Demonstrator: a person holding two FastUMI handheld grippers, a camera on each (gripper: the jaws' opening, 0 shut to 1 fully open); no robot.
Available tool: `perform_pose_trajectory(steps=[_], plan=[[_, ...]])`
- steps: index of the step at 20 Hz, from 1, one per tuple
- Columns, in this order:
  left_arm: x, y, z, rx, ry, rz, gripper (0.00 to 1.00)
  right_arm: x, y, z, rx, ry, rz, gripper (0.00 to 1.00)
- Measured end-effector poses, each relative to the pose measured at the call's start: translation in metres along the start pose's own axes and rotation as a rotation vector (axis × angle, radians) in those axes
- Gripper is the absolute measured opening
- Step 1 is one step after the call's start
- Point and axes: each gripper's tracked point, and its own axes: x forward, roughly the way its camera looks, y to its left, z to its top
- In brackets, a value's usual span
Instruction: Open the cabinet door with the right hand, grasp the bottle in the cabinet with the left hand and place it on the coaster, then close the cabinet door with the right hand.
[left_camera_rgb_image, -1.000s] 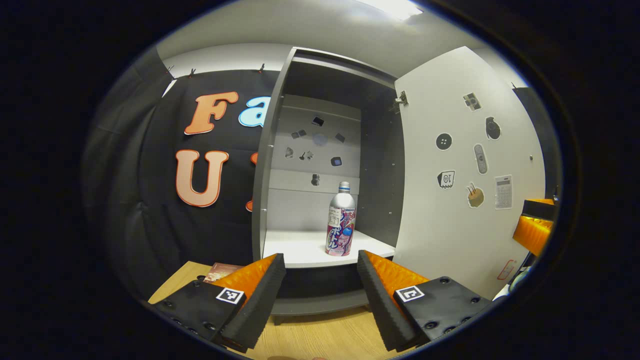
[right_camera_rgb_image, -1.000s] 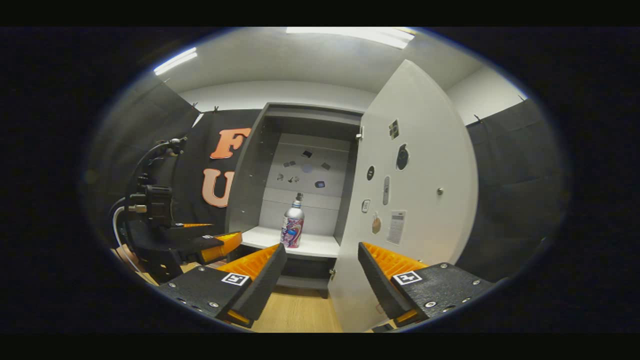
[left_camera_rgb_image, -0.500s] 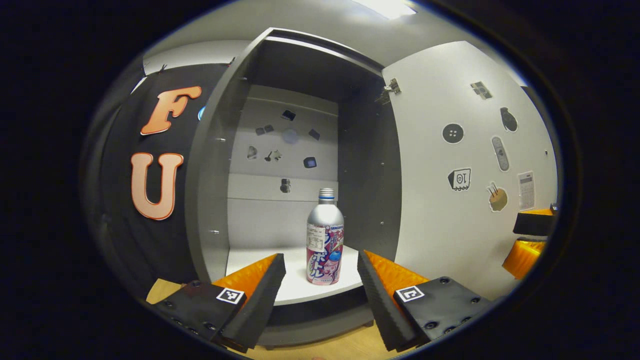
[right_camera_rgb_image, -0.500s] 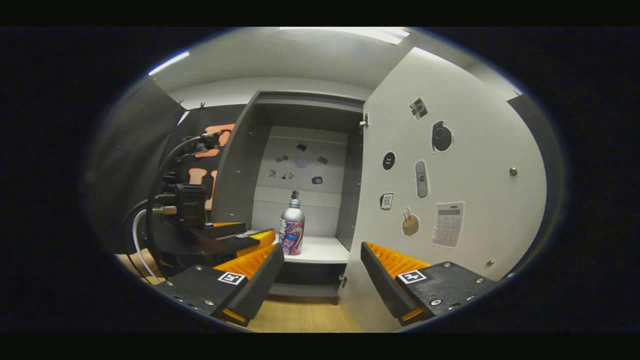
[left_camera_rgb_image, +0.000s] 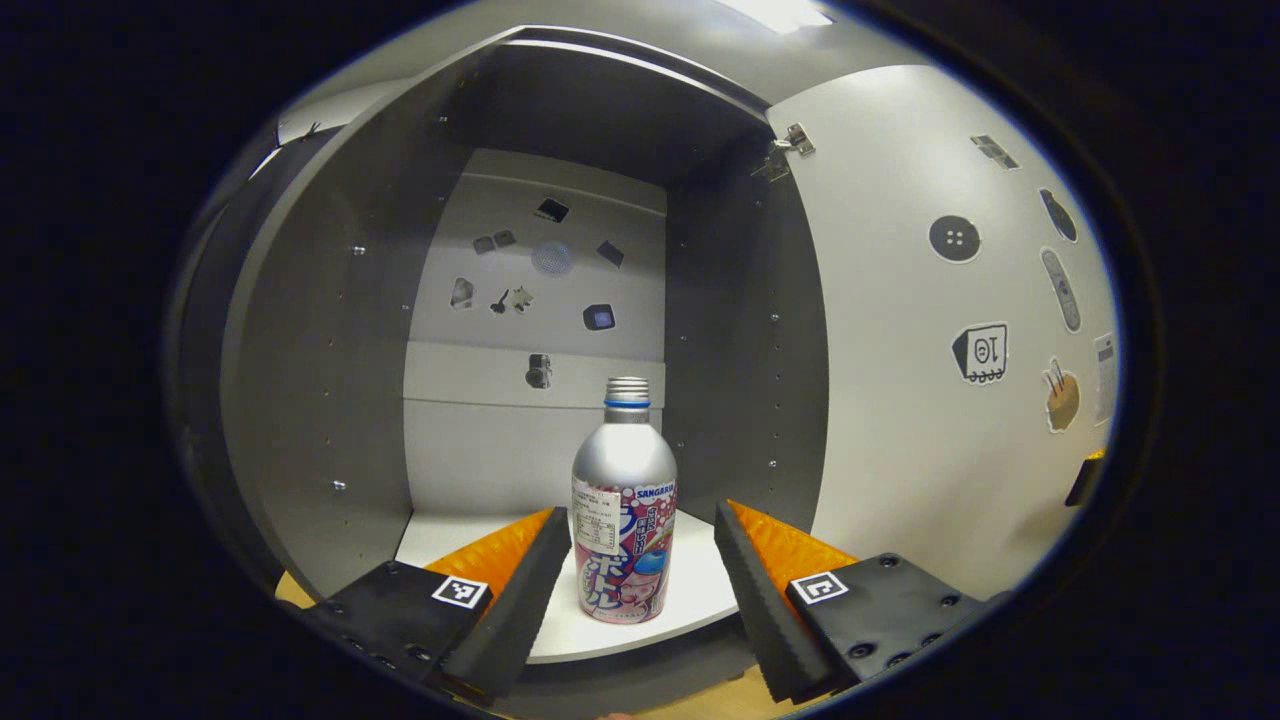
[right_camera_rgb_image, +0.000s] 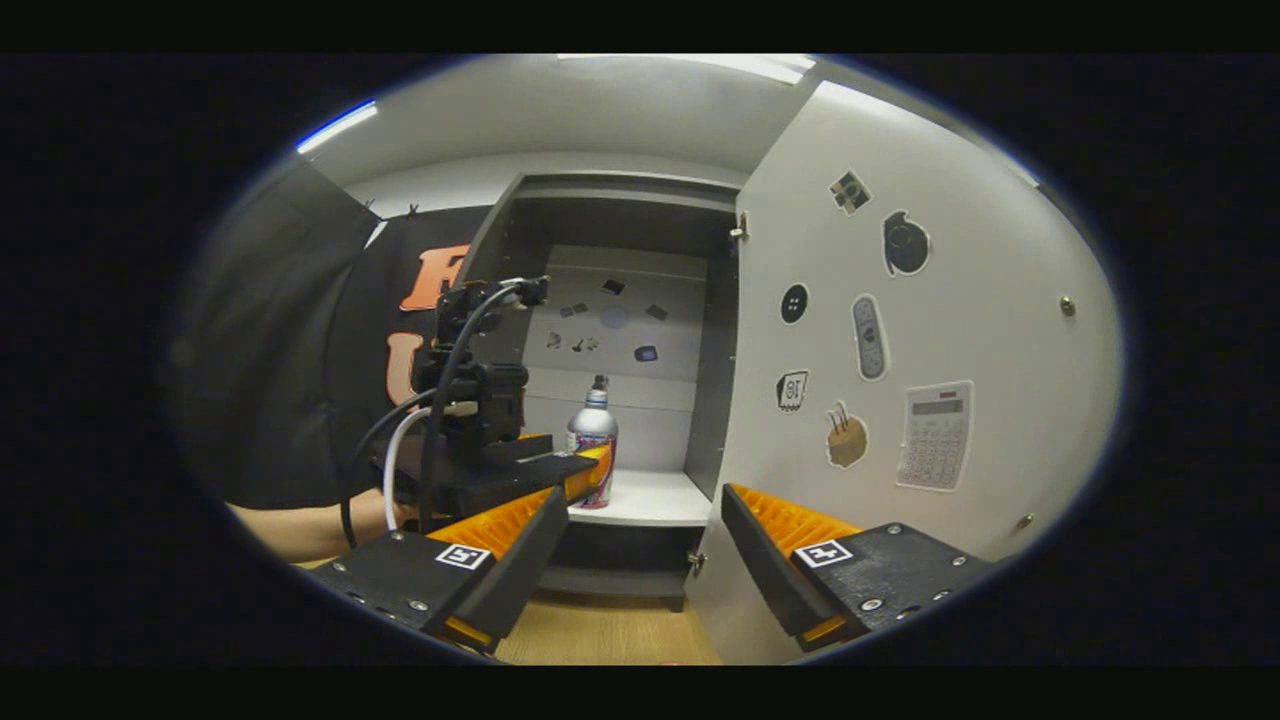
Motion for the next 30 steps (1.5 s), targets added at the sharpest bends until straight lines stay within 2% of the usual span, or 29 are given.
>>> perform_pose_trajectory(steps=[9, 13, 15, 17, 24, 30], plan=[[0.044, 0.014, -0.029, 0.046, 0.048, 0.036, 0.94, 0.015, -0.013, -0.01, 0.017, 0.023, -0.006, 0.95], [0.048, 0.015, -0.024, 0.054, 0.026, 0.044, 0.94, 0.017, -0.013, -0.016, 0.01, 0.041, 0.005, 0.95], [0.045, 0.015, -0.025, 0.062, 0.033, 0.048, 0.84, 0.016, -0.013, -0.018, 0.005, 0.044, 0.014, 0.95], [0.042, 0.015, -0.023, 0.063, 0.034, 0.041, 0.86, 0.014, -0.012, -0.017, 0.012, 0.044, 0.023, 0.95], [-0.003, 0.018, 0.0, 0.053, -0.037, 0.063, 0.81, -0.011, -0.011, -0.011, 0.018, 0.035, 0.049, 0.95], [-0.095, 0.027, 0.003, 0.056, -0.068, 0.148, 0.82, -0.036, 0.003, -0.014, -0.002, 0.031, 0.147, 0.95]])
